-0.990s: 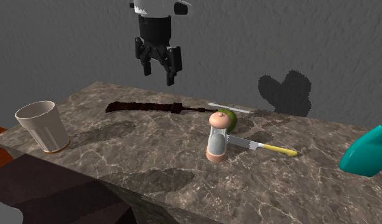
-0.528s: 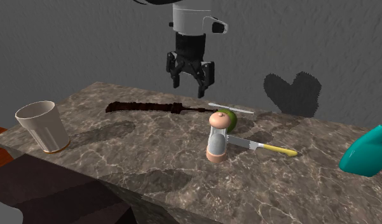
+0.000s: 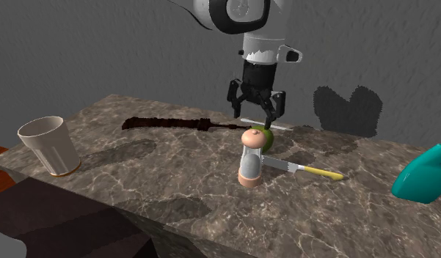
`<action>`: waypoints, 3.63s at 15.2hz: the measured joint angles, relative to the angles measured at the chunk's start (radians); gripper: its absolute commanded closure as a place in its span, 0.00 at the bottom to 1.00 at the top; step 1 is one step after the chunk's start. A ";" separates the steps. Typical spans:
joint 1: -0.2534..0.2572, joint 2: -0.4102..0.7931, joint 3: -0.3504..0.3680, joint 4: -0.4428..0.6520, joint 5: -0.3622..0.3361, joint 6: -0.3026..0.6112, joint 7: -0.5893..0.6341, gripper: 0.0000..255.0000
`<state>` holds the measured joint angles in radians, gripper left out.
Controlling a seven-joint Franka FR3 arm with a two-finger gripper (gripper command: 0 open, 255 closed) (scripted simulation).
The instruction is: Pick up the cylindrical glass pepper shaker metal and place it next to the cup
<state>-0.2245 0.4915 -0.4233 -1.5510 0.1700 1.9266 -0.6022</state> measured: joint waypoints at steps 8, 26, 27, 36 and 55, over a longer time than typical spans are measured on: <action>-0.029 0.098 0.013 0.048 0.025 0.040 -0.022 0.00; -0.030 0.102 0.015 0.035 0.028 0.059 -0.025 1.00; -0.030 0.101 0.014 0.038 0.027 0.054 -0.025 1.00; -0.028 0.060 0.003 0.090 0.010 -0.036 -0.017 1.00; -0.044 0.026 -0.009 0.300 -0.007 -0.276 -0.006 1.00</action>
<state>-0.2687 0.5175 -0.4324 -1.2507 0.1625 1.6510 -0.6087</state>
